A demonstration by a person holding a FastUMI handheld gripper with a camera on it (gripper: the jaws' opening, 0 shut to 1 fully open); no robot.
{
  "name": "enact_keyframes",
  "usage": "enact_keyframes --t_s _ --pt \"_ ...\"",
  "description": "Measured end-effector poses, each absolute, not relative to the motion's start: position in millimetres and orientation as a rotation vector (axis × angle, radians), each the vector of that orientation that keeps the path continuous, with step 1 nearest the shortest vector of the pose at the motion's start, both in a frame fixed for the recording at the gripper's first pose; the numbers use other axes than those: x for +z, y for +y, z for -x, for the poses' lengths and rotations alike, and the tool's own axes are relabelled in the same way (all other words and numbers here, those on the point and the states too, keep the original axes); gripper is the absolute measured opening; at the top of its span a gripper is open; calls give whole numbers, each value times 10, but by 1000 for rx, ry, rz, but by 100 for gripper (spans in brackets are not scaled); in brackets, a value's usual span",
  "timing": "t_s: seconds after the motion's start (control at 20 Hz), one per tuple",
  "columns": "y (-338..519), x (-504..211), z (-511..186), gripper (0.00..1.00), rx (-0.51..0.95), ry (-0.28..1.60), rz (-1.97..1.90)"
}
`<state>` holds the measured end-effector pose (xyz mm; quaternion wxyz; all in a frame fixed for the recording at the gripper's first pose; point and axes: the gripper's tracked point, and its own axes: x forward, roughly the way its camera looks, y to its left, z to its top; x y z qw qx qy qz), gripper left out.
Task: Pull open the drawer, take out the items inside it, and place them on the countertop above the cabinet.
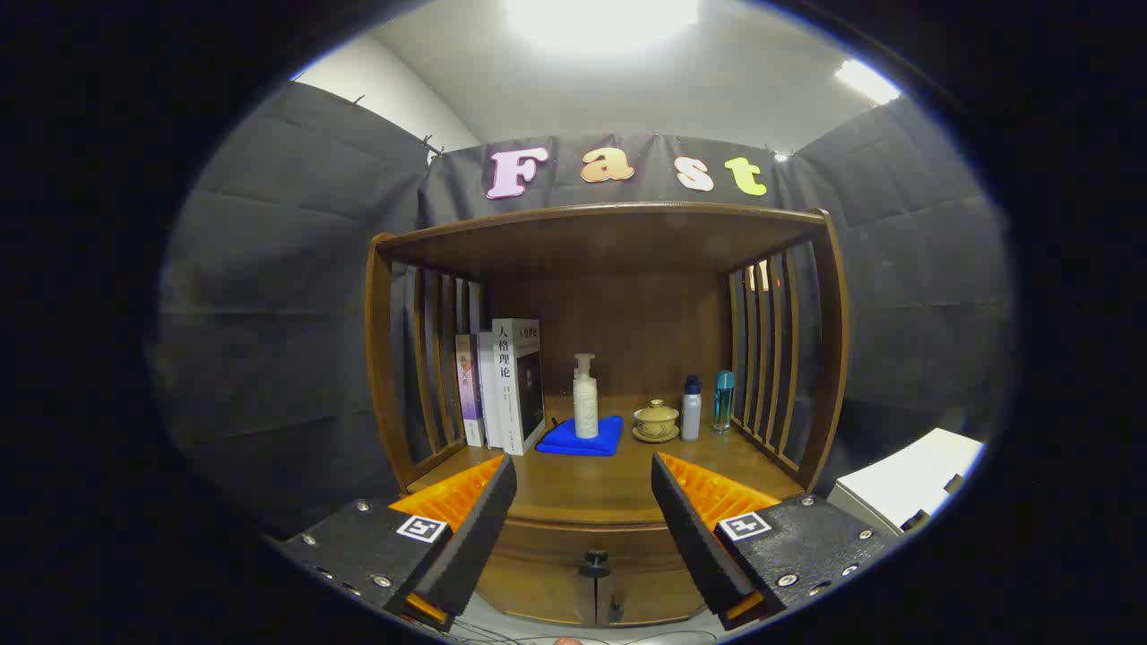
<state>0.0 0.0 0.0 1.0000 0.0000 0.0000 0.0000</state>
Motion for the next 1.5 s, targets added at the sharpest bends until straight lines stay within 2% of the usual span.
enact_keyframes --t_s 0.5,0.7,1.5 --pt "-112 -43 -9 94 -9 8 -41" --pt "-6 -46 -26 94 61 9 -139" --pt "-582 -72 -133 94 -81 -19 86"
